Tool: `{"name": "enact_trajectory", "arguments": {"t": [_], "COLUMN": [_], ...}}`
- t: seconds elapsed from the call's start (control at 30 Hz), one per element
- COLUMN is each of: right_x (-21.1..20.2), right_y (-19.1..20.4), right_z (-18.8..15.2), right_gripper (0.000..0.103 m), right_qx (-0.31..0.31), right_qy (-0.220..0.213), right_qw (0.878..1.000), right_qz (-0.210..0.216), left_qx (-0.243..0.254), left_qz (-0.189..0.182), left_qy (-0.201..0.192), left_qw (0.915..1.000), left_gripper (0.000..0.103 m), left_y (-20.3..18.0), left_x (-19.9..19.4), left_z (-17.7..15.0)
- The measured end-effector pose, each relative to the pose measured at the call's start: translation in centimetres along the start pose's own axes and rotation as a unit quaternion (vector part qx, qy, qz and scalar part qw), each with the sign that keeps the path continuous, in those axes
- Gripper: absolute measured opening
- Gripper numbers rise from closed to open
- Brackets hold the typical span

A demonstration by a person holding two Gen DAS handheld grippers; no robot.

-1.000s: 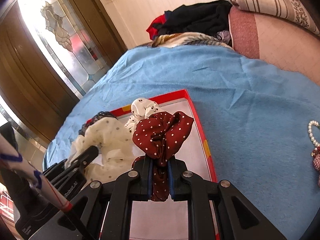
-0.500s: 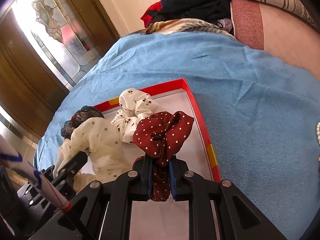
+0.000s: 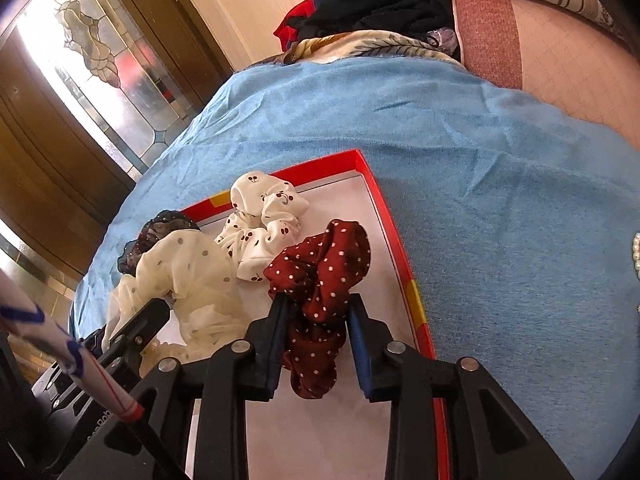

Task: Organize jewelry
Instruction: 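Open the left tool to drop the cream scrunchie while the right tool drops the red one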

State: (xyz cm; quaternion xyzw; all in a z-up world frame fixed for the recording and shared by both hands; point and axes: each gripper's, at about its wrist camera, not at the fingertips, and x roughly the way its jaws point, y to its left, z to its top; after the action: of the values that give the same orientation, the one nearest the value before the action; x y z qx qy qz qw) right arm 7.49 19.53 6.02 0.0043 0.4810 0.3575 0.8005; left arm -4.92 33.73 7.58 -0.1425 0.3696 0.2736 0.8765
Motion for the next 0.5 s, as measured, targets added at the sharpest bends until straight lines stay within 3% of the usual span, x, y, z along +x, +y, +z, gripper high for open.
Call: {"name": "enact_trajectory", "arguments": {"t": [0.5], "right_x": [-3.7], "right_y": [-0.1], "right_z": [-0.2], "right_gripper": [0.036], "right_qx": [-0.002], "right_qy": [-0.025], "right_qw": [1.000], "right_qz": [0.011], "left_qx": [-0.006], "left_qz": [-0.003], "left_qy": [-0.035], "left_qw": [0.9993], "left_gripper": [0.038], "left_y": [-0.5], "left_x": [-2.0], "left_z": [0.5]}}
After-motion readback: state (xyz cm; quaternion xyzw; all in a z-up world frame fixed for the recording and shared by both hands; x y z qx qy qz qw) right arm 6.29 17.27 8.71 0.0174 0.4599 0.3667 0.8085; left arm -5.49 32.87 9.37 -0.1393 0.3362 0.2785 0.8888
